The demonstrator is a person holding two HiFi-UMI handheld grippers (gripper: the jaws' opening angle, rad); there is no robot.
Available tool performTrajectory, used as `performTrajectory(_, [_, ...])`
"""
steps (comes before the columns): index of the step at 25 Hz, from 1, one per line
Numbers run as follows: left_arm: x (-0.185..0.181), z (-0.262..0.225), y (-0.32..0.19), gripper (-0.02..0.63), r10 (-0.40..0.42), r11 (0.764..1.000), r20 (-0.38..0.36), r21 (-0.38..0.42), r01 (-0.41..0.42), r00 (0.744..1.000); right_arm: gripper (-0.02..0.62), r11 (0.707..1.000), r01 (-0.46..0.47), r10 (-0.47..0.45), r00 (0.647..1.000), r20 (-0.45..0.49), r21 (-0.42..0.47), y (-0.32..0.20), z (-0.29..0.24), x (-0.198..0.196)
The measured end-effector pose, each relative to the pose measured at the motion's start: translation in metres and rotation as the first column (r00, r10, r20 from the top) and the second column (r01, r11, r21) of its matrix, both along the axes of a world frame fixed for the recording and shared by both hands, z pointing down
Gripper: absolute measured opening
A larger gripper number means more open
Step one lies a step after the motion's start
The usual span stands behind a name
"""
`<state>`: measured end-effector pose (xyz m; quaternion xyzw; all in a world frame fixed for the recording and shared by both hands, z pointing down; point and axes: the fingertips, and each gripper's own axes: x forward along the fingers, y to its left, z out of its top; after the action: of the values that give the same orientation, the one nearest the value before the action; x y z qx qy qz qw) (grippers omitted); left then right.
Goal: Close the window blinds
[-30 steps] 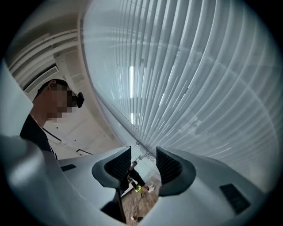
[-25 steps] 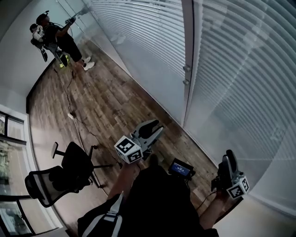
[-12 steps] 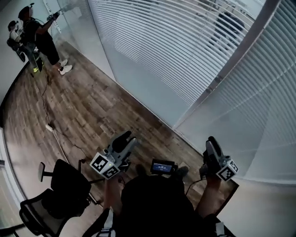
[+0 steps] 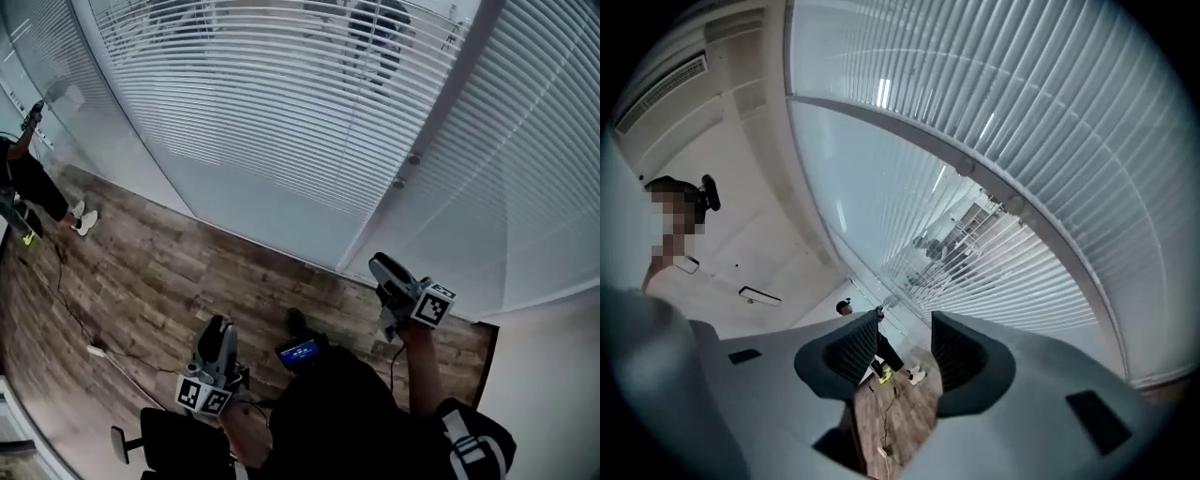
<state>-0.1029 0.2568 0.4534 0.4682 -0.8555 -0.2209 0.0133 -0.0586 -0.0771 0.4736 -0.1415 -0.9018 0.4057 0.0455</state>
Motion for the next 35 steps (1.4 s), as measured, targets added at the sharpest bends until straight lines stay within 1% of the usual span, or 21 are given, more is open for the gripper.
performTrajectory(2, [-0.017,0.01,0.014,0.141,-0.025,0.999,0.004,-0.021,0.025,1.0,0.18,0.999,0.023,-0.023,1.0,-0.011,-0.025,0.014,0.021,-0.033])
performTrajectory(4, [-0.041,0.012,0.033,0.141,-0.058,0.998,0.014,-0.039,0.059,0.998,0.181,0.997,0.053,-0.053,0.999,-0.011,-0.054,0.034,0.035,-0.075])
performTrajectory(6, [-0.069,0.004,0.054,0.141,-0.085,0.994,0.023,-0.065,0.087,0.996,0.181,0.993,0.084,-0.085,0.996,-0.007,-0.086,0.058,0.038,-0.121])
performTrajectory(8, [-0.1,-0.003,0.071,0.141,-0.105,0.988,0.026,-0.107,0.107,0.994,0.181,0.986,0.111,-0.112,0.994,0.001,-0.122,0.08,0.039,-0.17])
performTrajectory(10, [-0.132,-0.009,0.079,0.141,-0.117,0.982,0.035,-0.143,0.121,0.993,0.181,0.977,0.146,-0.142,0.989,0.033,-0.154,0.098,0.035,-0.218])
performTrajectory(12, [-0.164,-0.015,0.084,0.141,-0.124,0.98,0.049,-0.154,0.13,0.991,0.181,0.972,0.187,-0.177,0.981,0.083,-0.143,0.114,0.025,-0.259])
performTrajectory(14, [-0.197,-0.02,0.086,0.141,-0.112,0.983,0.054,-0.142,0.119,0.992,0.181,0.973,0.207,-0.195,0.975,0.11,-0.107,0.125,0.016,-0.292])
performTrajectory(16, [-0.227,-0.024,0.079,0.141,-0.073,0.99,0.046,-0.122,0.078,0.996,0.181,0.976,0.197,-0.187,0.976,0.109,-0.092,0.126,0.007,-0.314])
performTrajectory(17, [-0.24,-0.025,0.072,0.141,-0.043,0.992,0.038,-0.113,0.047,0.998,0.181,0.979,0.184,-0.174,0.979,0.103,-0.09,0.124,0.004,-0.318])
performTrajectory(20, [-0.276,-0.029,0.048,0.141,0.071,0.994,0.021,-0.081,-0.069,0.997,0.181,0.993,0.111,-0.107,0.991,0.075,-0.051,0.11,0.002,-0.316])
performTrajectory(23, [-0.312,-0.03,0.025,0.141,0.197,0.98,0.014,-0.045,-0.196,0.98,0.181,1.0,-0.01,0.01,0.999,0.031,0.013,0.087,0.006,-0.315])
performTrajectory(25, [-0.337,-0.027,0.009,0.141,0.292,0.956,0.012,-0.025,-0.292,0.956,0.181,0.992,-0.122,0.121,0.993,0.018,0.04,0.068,0.004,-0.311])
performTrajectory(26, [-0.351,-0.024,-0.002,0.141,0.351,0.936,0.013,-0.011,-0.351,0.936,0.181,0.98,-0.193,0.192,0.981,0.02,0.055,0.058,0.002,-0.306])
performTrajectory(27, [-0.365,-0.02,-0.015,0.141,0.417,0.909,0.013,0.004,-0.417,0.909,0.181,0.959,-0.276,0.275,0.961,0.024,0.069,0.048,0.0,-0.297])
performTrajectory(29, [-0.389,-0.017,-0.036,0.141,0.537,0.843,0.025,0.025,-0.537,0.843,0.181,0.892,-0.444,0.443,0.896,0.036,0.078,0.032,-0.003,-0.275])
performTrajectory(30, [-0.4,-0.021,-0.041,0.141,0.577,0.816,0.04,0.031,-0.578,0.816,0.181,0.856,-0.513,0.511,0.859,0.042,0.073,0.029,-0.004,-0.265])
performTrajectory(31, [-0.411,-0.027,-0.045,0.141,0.604,0.794,0.056,0.037,-0.606,0.795,0.181,0.82,-0.568,0.566,0.823,0.045,0.067,0.026,-0.007,-0.257])
performTrajectory(33, [-0.433,-0.04,-0.057,0.141,0.642,0.761,0.078,0.055,-0.646,0.763,0.18,0.754,-0.654,0.653,0.756,0.042,0.062,0.019,-0.015,-0.242])
performTrajectory(35, [-0.445,-0.043,-0.07,0.141,0.675,0.73,0.076,0.077,-0.679,0.734,0.181,0.686,-0.725,0.725,0.688,0.025,0.064,0.013,-0.019,-0.22])
